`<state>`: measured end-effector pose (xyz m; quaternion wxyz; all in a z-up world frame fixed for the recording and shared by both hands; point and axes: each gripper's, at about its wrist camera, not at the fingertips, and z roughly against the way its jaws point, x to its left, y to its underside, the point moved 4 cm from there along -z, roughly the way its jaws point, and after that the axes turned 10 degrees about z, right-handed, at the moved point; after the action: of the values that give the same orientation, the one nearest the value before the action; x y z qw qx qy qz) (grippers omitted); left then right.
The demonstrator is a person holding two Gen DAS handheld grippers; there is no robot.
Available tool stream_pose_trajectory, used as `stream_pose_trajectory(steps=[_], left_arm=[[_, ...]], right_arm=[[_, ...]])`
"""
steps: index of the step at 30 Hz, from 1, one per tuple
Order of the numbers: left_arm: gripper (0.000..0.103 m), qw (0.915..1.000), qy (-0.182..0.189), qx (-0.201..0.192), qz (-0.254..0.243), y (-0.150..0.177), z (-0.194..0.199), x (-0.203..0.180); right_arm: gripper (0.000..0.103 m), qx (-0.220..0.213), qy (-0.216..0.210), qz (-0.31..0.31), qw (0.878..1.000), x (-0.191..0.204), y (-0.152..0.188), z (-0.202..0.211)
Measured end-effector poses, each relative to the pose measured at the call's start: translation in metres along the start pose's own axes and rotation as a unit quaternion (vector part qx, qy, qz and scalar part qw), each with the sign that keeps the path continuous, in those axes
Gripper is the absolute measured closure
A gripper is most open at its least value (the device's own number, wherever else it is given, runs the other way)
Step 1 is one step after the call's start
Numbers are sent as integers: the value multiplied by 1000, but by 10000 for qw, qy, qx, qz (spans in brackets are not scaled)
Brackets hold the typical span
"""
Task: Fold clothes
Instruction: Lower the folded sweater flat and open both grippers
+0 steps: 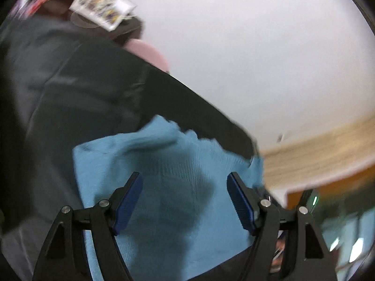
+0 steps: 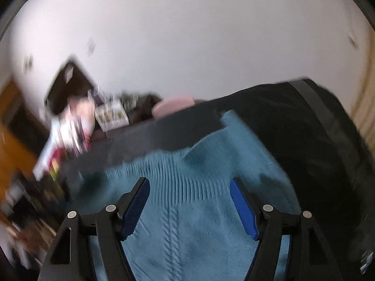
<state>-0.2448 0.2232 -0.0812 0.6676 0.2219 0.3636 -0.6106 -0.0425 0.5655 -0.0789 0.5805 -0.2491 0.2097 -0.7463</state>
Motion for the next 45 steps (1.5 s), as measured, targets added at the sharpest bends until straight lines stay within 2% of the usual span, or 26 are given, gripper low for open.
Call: stream_pose_trajectory(steps=[3,6,7,9,14,15,21,25,30,34,38,43,45], left_arm=[[25,9966,-423,142,-694,13,-17,-10],[25,9860,-1233,12,-1126,5,-37,-4],[25,9818,-1503,-49,-1158,1,-43,2],[26,9820,-1600,-44,-998,-5,-49,17],[26,9855,-1564,-130,-637,-13,-60,39],[26,9859,-1566,-128,-576,-14,-61,41],[26,9826,-1723,-130,-682,-9,-60,38],[26,9806,-1821,-130,-718,-7,-57,30],[25,9799,-1824,-219,-777,1,-40,17],[25,9786,-1759,-208,-1051,23,-24,3],[25,9772,-1718,-53,-1250,57,-16,-1],[25,9729,-1849,259,-1362,96,-22,11],[25,9705,-1954,384,-1356,106,-29,21]], right_arm=[[30,301,211,339,9987,6,0,-22],[30,577,499,417,9962,-5,-1,-46],[31,631,632,440,9950,-10,-2,-53],[31,744,795,405,9932,-23,-2,-64],[30,963,973,380,9899,-40,1,-95],[26,979,991,425,9893,-41,3,-99],[23,982,1044,535,9882,-38,1,-103],[23,1085,846,597,9887,-37,2,-93],[23,660,591,285,9957,-42,11,-42],[23,408,549,-177,9975,-52,32,-8],[23,287,552,-154,9979,-46,65,21],[23,584,449,245,9970,-24,105,26],[23,738,553,272,9954,-23,118,20]])
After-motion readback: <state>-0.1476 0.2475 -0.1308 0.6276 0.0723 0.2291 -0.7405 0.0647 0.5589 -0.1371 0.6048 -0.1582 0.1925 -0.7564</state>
